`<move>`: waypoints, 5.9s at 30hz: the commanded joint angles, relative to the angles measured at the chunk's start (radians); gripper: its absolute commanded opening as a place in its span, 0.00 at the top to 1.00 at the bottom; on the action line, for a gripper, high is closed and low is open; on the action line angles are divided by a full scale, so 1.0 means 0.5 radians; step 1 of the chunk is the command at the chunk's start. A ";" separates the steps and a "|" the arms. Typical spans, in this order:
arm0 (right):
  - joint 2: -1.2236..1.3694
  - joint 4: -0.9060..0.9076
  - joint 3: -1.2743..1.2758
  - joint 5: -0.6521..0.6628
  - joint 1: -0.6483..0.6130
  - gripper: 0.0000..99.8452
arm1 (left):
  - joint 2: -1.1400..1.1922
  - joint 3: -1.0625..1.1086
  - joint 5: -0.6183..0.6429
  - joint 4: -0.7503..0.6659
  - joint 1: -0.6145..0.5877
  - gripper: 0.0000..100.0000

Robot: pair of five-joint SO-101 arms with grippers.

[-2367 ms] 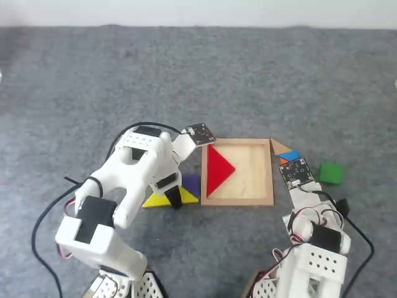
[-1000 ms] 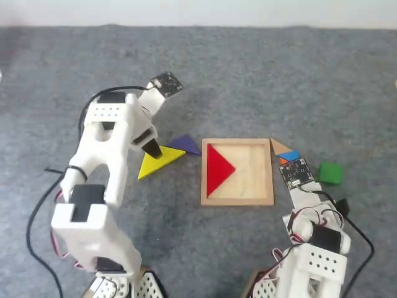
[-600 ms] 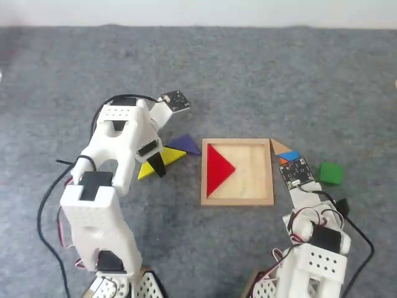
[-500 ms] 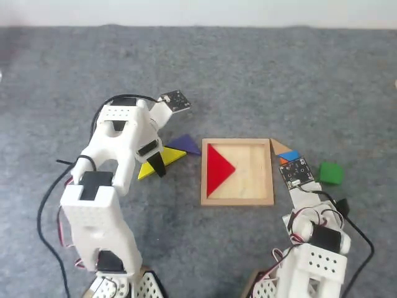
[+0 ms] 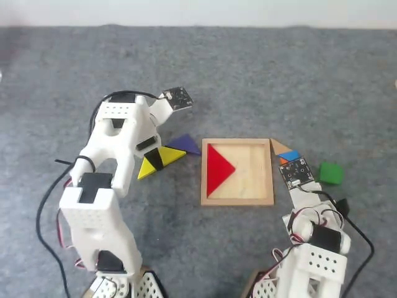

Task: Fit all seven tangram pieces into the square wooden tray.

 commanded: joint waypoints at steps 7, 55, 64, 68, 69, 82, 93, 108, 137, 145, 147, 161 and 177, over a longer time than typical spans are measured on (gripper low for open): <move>-0.029 -0.032 -0.009 -0.009 0.011 0.57 | -0.055 -0.057 -0.015 -0.025 0.117 0.69; -0.032 -0.029 -0.009 -0.009 0.011 0.57 | 0.021 -0.146 0.025 0.101 -0.074 0.78; -0.032 -0.029 -0.009 -0.009 0.011 0.57 | 0.000 -0.152 0.068 0.242 -0.040 0.78; -0.032 -0.029 -0.009 -0.009 0.011 0.57 | -0.028 -0.155 0.153 0.344 0.003 0.82; -0.035 -0.029 -0.009 -0.009 0.011 0.57 | -0.049 -0.149 0.187 0.347 0.018 0.83; -0.044 -0.032 0.009 -0.006 0.011 0.57 | -0.292 -0.146 0.310 0.789 0.193 0.85; -0.044 -0.032 0.009 -0.006 0.011 0.57 | -0.773 0.523 0.307 0.736 0.362 0.88; -0.044 -0.032 0.009 -0.006 0.017 0.57 | -1.105 0.799 0.694 0.442 0.218 0.76; -0.044 -0.032 0.012 -0.006 0.017 0.57 | -0.761 1.143 1.286 -0.037 0.141 0.70; -0.044 -0.032 0.012 -0.006 0.014 0.57 | -0.761 1.165 1.501 -0.037 0.141 0.70; -0.044 -0.032 0.012 -0.006 0.014 0.57 | -0.761 1.165 1.583 -0.040 0.141 0.70; -0.044 -0.032 0.012 -0.006 0.014 0.57 | -0.758 1.303 1.755 -0.230 0.350 0.74; -0.044 -0.032 0.015 -0.006 0.014 0.57 | -0.783 1.241 1.709 -0.172 0.387 0.79</move>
